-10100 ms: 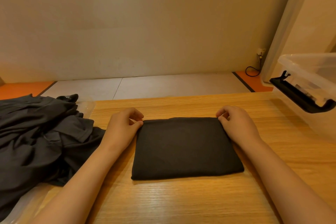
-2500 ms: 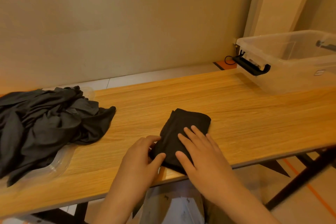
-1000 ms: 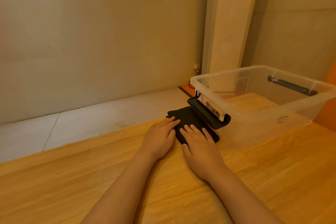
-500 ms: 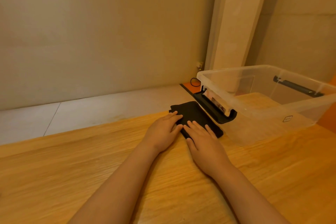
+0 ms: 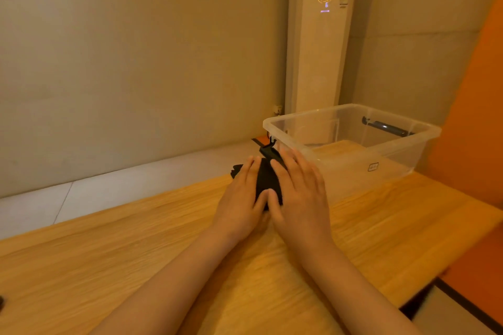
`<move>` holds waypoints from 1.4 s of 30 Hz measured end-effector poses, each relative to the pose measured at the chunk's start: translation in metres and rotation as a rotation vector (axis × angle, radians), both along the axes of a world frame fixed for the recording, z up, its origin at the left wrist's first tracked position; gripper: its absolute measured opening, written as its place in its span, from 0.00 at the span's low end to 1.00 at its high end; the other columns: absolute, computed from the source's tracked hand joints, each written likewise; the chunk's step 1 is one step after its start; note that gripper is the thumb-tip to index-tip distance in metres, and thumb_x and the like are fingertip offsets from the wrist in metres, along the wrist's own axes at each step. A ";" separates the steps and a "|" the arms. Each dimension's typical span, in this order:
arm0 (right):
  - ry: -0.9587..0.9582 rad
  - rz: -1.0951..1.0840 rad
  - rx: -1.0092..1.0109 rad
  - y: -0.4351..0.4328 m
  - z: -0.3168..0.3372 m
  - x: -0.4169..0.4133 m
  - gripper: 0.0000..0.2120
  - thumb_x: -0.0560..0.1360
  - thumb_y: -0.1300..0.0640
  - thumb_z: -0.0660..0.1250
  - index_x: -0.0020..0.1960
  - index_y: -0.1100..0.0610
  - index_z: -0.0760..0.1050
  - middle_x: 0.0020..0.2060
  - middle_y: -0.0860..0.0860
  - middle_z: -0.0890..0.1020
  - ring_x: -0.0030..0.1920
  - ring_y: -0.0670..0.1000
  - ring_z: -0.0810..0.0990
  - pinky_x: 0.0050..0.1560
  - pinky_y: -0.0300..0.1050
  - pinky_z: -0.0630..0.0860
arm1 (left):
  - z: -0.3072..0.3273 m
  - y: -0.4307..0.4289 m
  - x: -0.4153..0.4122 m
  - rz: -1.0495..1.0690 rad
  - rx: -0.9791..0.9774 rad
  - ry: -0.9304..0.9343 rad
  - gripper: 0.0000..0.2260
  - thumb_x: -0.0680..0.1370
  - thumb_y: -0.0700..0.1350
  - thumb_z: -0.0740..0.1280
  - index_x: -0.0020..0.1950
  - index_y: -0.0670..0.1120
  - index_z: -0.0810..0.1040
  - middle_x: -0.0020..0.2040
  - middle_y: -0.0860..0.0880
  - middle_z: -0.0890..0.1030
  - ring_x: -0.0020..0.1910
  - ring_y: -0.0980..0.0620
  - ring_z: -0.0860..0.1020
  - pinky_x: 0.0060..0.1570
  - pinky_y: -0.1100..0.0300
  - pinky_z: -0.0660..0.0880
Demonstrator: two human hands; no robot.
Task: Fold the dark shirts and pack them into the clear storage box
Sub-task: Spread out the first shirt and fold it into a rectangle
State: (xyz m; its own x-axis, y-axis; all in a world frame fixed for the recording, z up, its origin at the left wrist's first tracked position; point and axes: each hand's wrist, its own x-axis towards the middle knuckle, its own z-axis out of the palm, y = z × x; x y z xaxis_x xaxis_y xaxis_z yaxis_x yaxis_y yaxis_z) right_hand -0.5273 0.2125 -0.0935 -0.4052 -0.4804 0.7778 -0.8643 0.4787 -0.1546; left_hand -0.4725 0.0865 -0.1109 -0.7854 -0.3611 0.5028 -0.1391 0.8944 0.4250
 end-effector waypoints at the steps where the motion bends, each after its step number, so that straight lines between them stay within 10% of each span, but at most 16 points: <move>1: -0.017 -0.065 0.005 0.003 0.005 -0.007 0.25 0.76 0.50 0.59 0.71 0.57 0.68 0.73 0.55 0.66 0.75 0.55 0.57 0.75 0.53 0.52 | 0.007 0.008 -0.004 -0.021 -0.022 -0.006 0.29 0.82 0.53 0.57 0.79 0.50 0.49 0.80 0.51 0.51 0.77 0.55 0.52 0.75 0.57 0.56; 8: -0.299 -0.263 0.110 0.027 0.013 -0.057 0.25 0.82 0.46 0.53 0.77 0.50 0.58 0.78 0.57 0.48 0.77 0.60 0.38 0.75 0.53 0.43 | 0.045 0.023 -0.056 -0.100 -0.203 -0.189 0.29 0.82 0.55 0.56 0.80 0.52 0.46 0.80 0.51 0.43 0.78 0.51 0.44 0.76 0.52 0.52; 15: -0.354 -0.119 0.093 0.034 0.016 -0.073 0.19 0.83 0.49 0.51 0.69 0.55 0.69 0.77 0.57 0.53 0.77 0.59 0.36 0.74 0.52 0.52 | 0.059 0.030 -0.072 -0.109 -0.170 -0.140 0.20 0.81 0.53 0.61 0.72 0.49 0.66 0.75 0.47 0.64 0.75 0.49 0.59 0.68 0.49 0.66; 25: -0.267 -0.236 0.182 0.036 0.024 -0.072 0.24 0.81 0.44 0.51 0.75 0.51 0.62 0.78 0.55 0.51 0.78 0.56 0.43 0.75 0.53 0.45 | 0.051 0.026 -0.061 -0.052 -0.206 -0.253 0.28 0.83 0.57 0.54 0.80 0.52 0.48 0.80 0.50 0.44 0.78 0.51 0.42 0.76 0.51 0.47; 42: 0.037 0.494 0.278 -0.124 0.014 0.146 0.27 0.80 0.46 0.48 0.76 0.54 0.60 0.76 0.54 0.61 0.77 0.53 0.54 0.74 0.52 0.50 | 0.030 -0.060 0.245 0.593 -0.300 -0.305 0.32 0.77 0.64 0.37 0.78 0.52 0.39 0.77 0.55 0.36 0.75 0.57 0.33 0.72 0.56 0.29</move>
